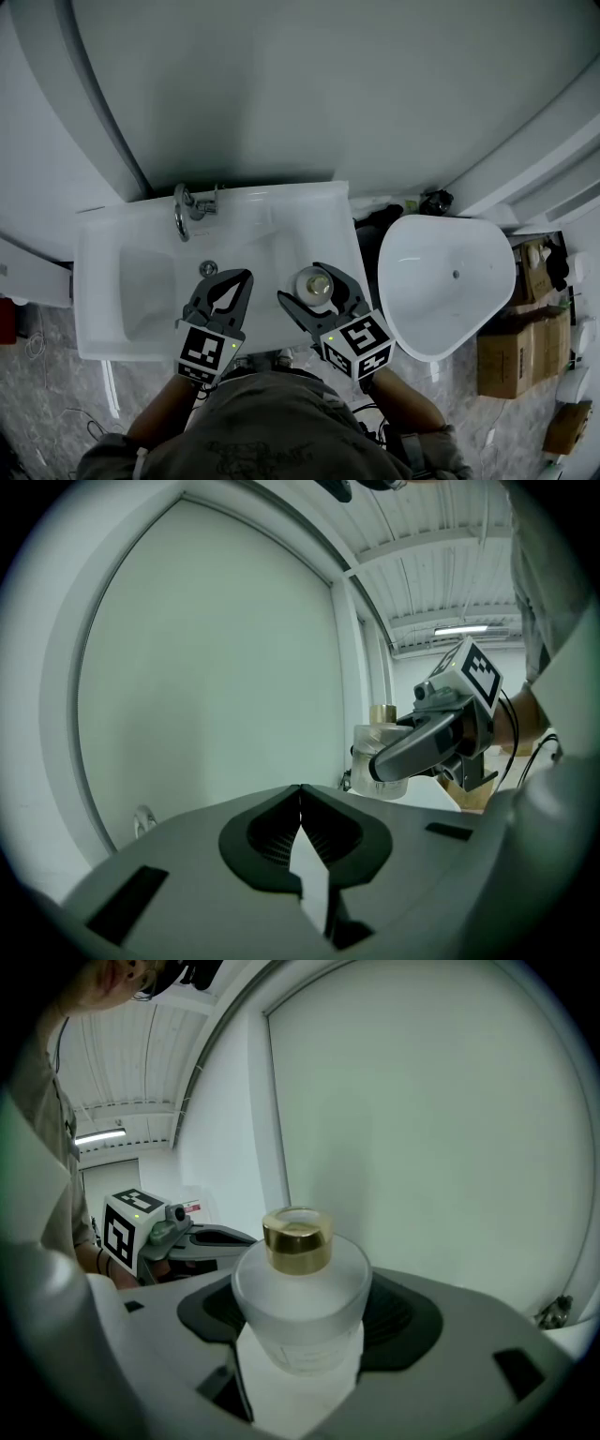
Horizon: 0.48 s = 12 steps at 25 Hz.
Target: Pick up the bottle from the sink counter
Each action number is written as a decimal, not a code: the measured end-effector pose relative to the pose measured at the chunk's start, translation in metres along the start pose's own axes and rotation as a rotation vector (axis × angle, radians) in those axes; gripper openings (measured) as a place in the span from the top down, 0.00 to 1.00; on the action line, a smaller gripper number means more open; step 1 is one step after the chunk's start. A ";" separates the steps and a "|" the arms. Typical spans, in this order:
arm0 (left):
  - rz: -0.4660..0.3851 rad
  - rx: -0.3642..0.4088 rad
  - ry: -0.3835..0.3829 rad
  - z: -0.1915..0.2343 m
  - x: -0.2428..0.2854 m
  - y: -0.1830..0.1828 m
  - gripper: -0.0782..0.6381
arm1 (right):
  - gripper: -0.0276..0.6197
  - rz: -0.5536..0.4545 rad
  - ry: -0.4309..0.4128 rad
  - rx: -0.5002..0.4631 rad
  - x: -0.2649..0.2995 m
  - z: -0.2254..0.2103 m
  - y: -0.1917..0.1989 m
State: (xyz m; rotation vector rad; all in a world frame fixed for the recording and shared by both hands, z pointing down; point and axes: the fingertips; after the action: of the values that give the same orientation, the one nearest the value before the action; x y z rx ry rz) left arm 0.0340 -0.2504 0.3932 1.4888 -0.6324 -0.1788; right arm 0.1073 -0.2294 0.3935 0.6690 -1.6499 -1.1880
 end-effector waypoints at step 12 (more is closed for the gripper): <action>-0.005 0.012 0.014 -0.004 0.004 -0.005 0.87 | 0.47 0.009 0.059 0.006 -0.012 -0.018 0.007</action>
State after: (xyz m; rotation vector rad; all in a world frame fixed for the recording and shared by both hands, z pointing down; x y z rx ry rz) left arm 0.0407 -0.2498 0.3900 1.5019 -0.6195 -0.1683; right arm 0.1293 -0.2234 0.3968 0.6935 -1.6064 -1.1476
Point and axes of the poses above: the fingertips, and each gripper's own axes: x forward along the fingers, z to its left, y out of its underside, and after that the axes turned 9 degrees about y, right-handed
